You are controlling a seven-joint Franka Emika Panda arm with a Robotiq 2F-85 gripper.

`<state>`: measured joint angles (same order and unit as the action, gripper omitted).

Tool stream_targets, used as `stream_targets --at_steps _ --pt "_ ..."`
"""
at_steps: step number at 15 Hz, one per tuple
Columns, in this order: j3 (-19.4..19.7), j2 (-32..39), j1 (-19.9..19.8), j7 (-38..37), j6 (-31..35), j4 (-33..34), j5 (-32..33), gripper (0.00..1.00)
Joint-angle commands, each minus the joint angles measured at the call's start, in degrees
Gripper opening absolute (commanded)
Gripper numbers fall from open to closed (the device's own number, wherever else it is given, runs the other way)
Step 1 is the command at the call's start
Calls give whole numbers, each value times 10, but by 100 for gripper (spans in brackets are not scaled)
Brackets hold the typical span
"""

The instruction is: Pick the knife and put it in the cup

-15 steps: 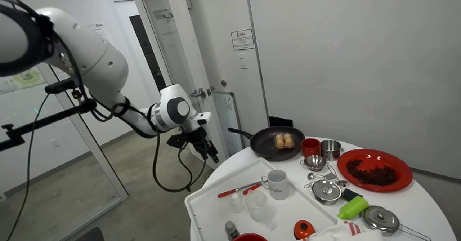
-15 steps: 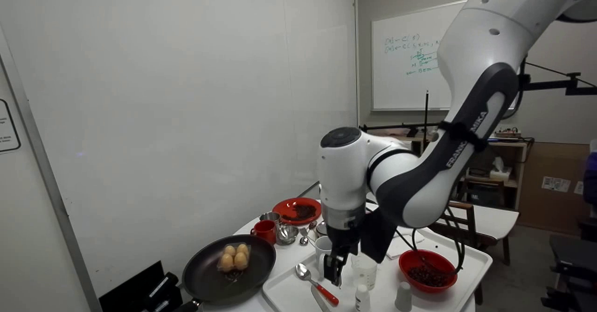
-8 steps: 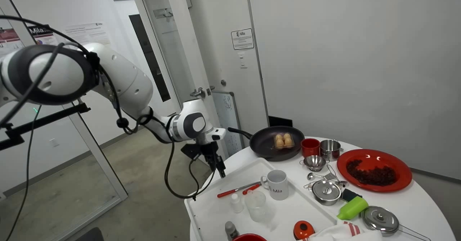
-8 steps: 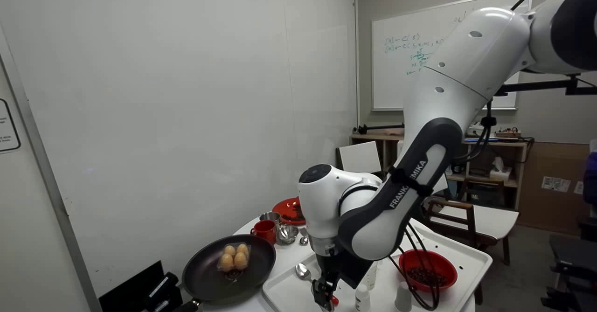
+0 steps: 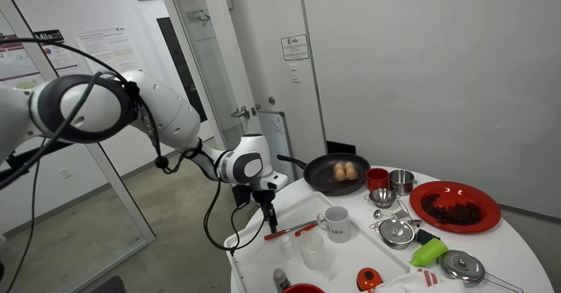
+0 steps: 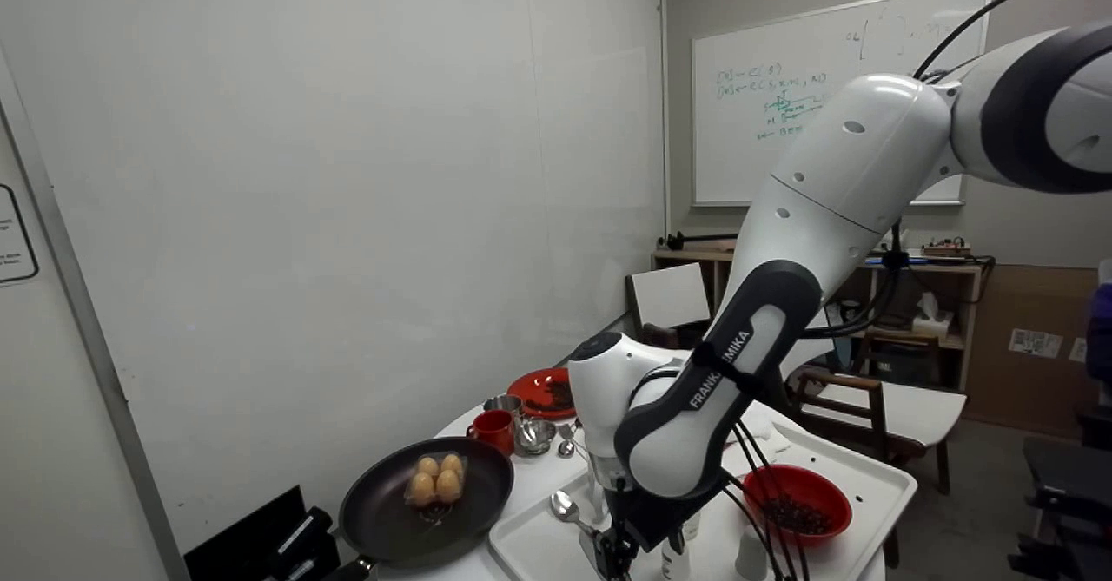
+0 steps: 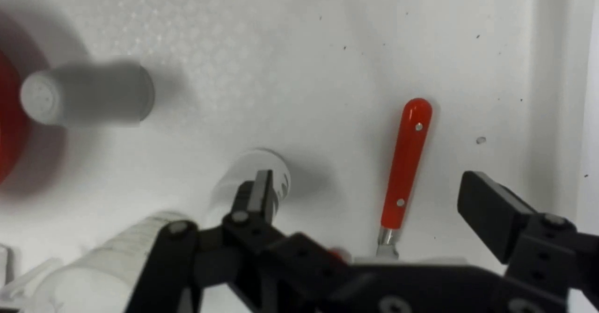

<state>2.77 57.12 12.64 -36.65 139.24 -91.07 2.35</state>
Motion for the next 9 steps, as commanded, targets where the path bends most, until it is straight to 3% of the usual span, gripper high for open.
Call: stream_targets --at_steps 1,9 --pt "-1 33 -1 -21 -17 38 -51 100" --pt "6 38 6 -21 -3 31 -56 100"
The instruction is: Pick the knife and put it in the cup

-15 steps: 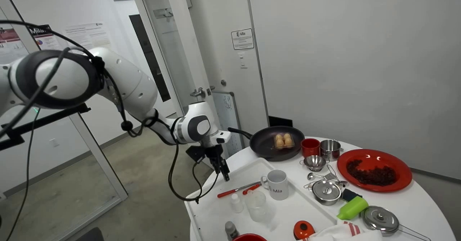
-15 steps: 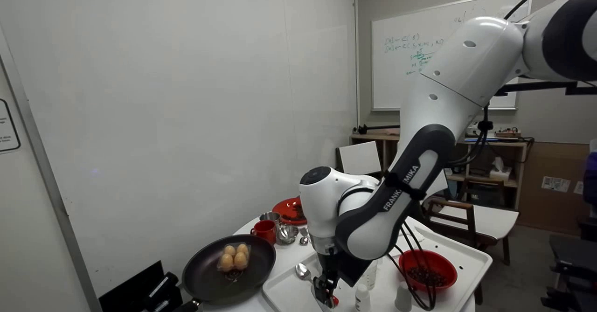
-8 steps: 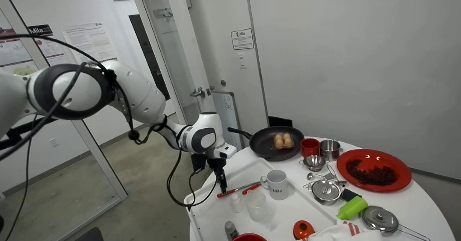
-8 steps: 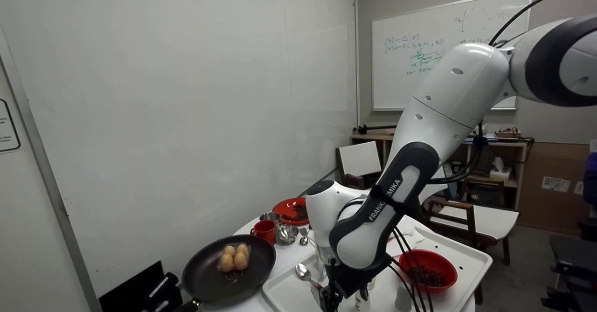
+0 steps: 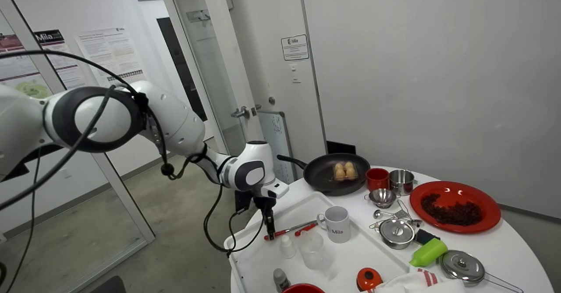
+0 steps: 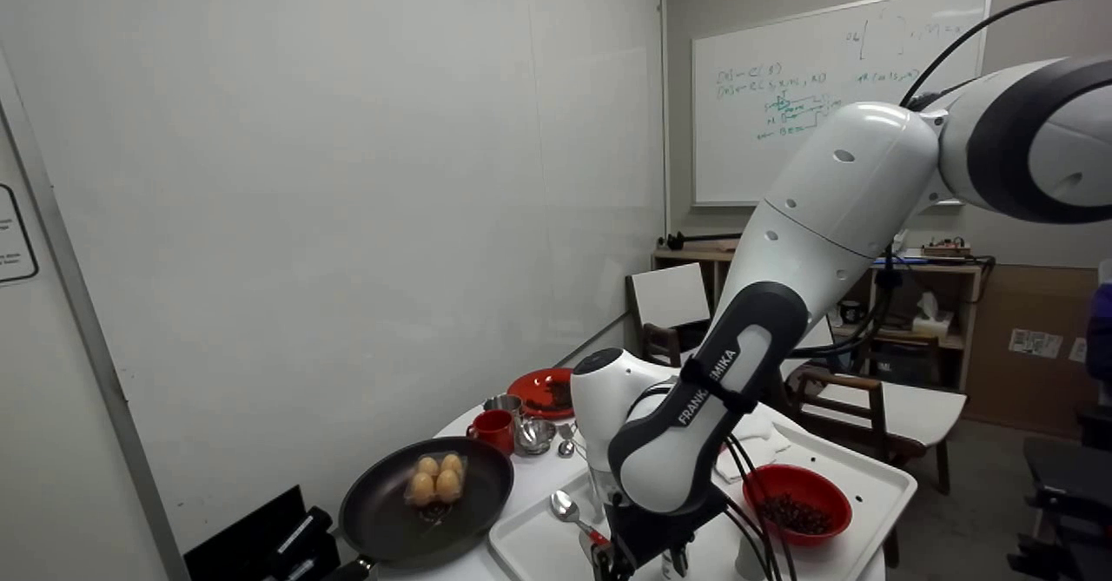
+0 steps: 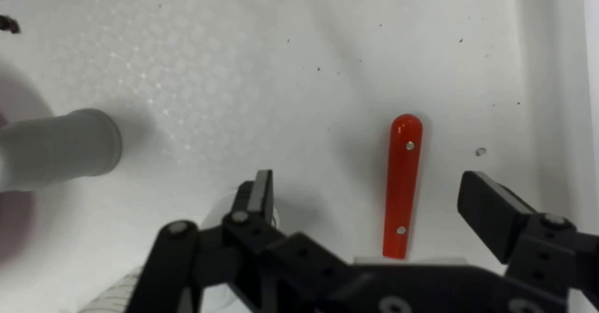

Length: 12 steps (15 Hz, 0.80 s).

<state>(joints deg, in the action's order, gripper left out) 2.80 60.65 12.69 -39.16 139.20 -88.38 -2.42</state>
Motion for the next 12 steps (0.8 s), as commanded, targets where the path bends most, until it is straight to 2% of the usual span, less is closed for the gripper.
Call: stream_targets --at_steps 1,6,12 --pt "21 -5 21 -12 18 -11 3 100" --pt "43 15 52 -32 68 -2 10 100" --pt "53 74 56 -47 55 47 7 100"
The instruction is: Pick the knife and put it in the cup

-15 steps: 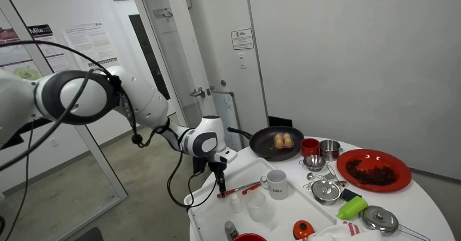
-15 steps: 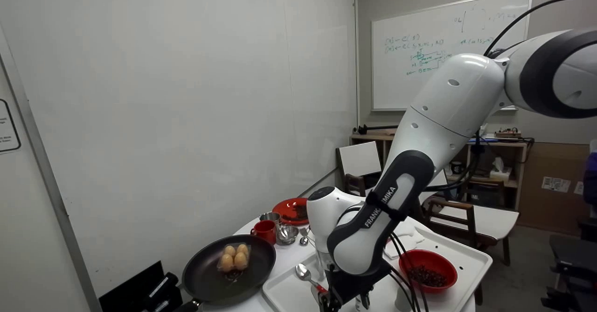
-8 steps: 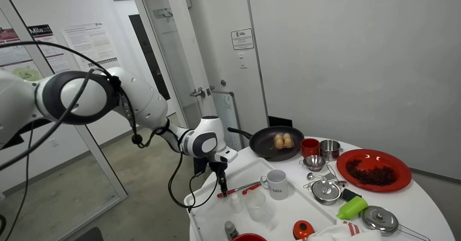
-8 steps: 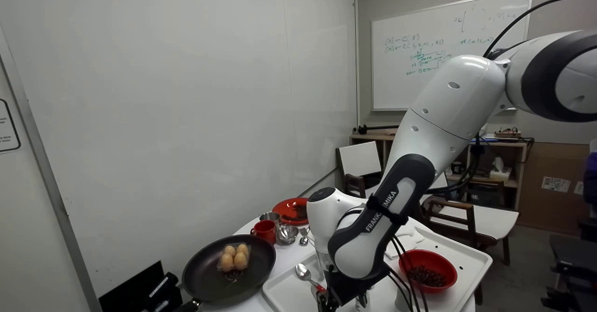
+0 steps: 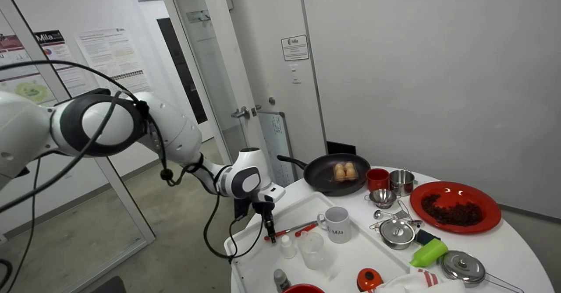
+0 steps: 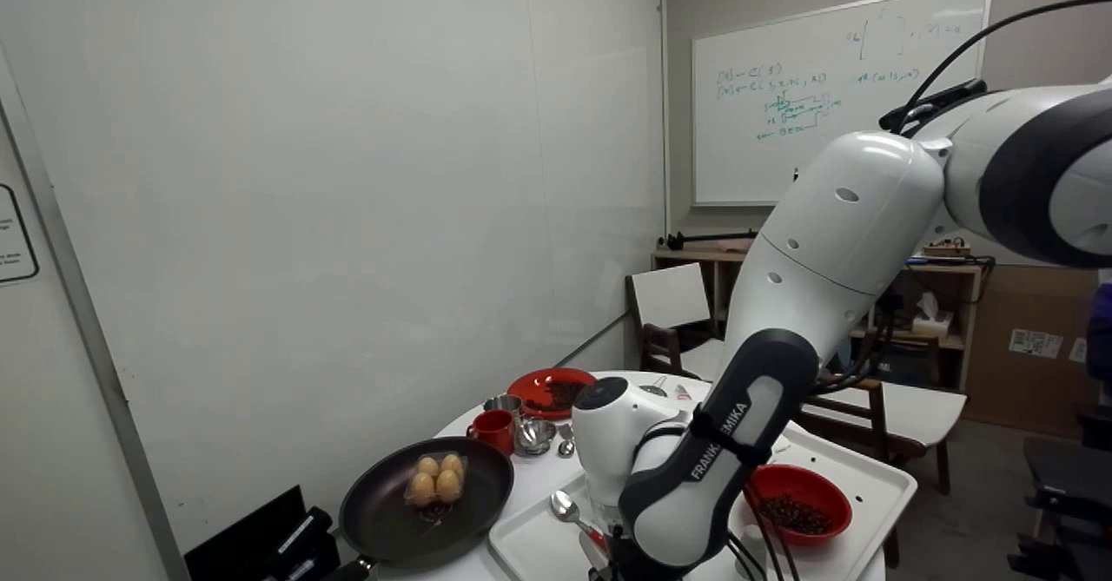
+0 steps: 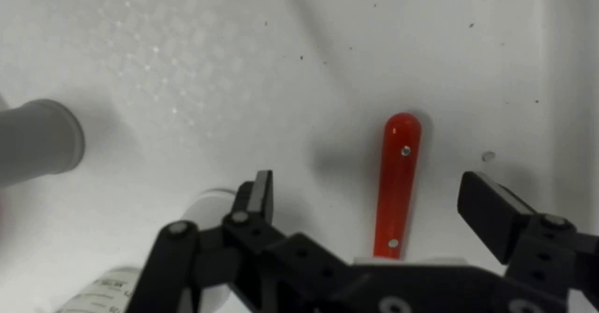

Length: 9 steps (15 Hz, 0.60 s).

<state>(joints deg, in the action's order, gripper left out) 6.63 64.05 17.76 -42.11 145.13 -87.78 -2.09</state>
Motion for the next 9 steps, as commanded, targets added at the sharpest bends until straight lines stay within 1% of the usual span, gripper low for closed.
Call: stream_targets --at_steps 1,4,5,7,8,9 --pt "18 49 5 -19 -5 47 4 100" --pt "26 68 6 -27 -10 66 3 100" --pt "27 71 6 -29 -11 70 3 79" --pt "26 76 5 -32 -13 79 3 68" --pt "26 76 5 -34 -16 80 3 58" --pt "23 73 3 -32 -15 79 2 51"
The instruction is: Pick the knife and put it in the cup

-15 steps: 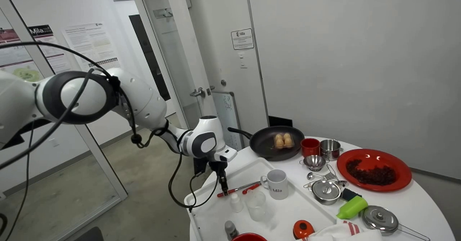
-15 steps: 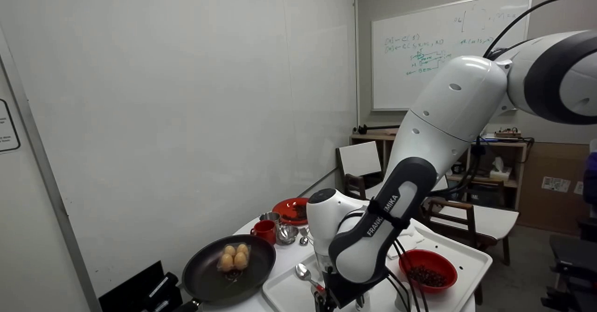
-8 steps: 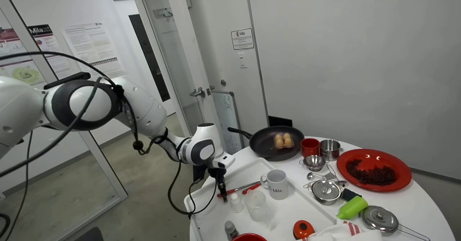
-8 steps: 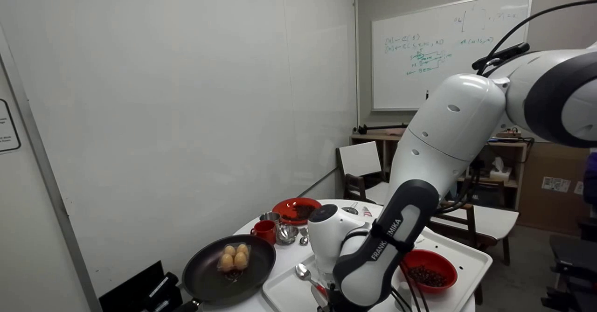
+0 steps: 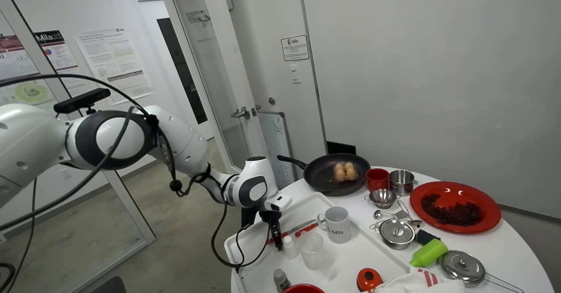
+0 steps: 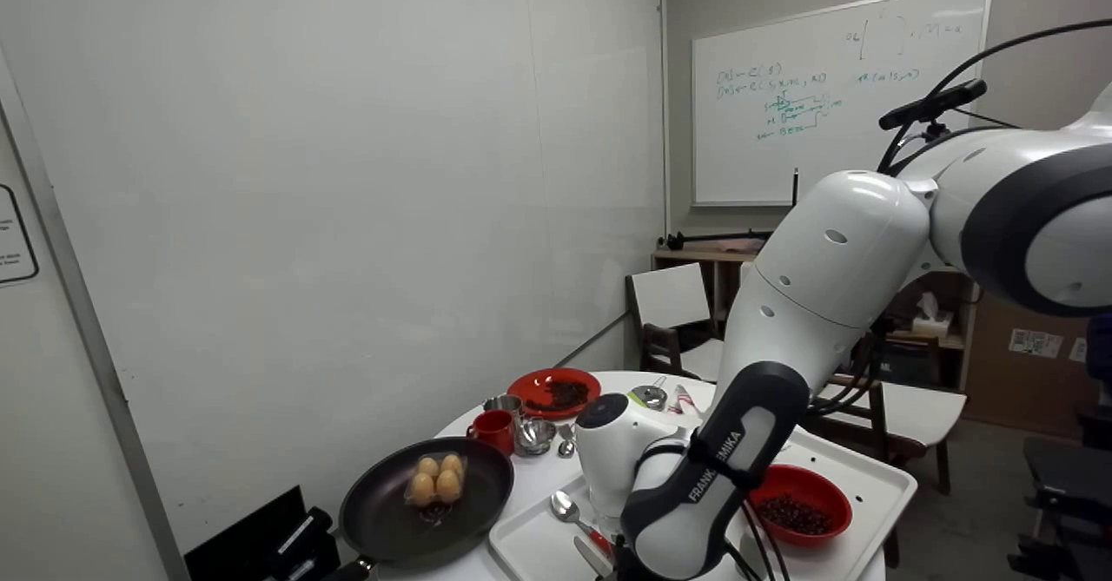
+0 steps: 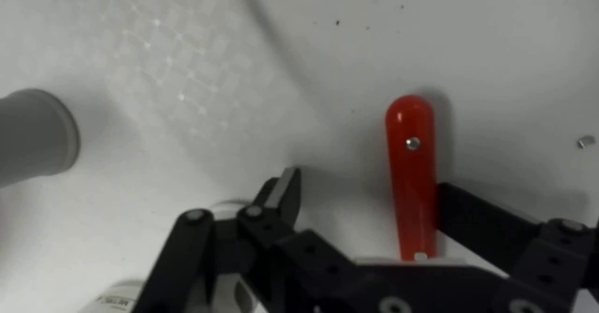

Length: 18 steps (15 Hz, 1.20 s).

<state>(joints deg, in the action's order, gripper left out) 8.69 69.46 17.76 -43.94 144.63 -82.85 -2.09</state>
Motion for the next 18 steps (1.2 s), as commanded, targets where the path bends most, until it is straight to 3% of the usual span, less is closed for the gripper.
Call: stream_targets --at_steps 1,6,17,18 --pt "2 18 3 -13 -9 30 2 43" --pt "-6 5 1 -4 2 23 1 6" --pt "-27 -6 -8 16 14 15 -4 5" --pt "-28 -6 -9 19 11 16 -4 31"
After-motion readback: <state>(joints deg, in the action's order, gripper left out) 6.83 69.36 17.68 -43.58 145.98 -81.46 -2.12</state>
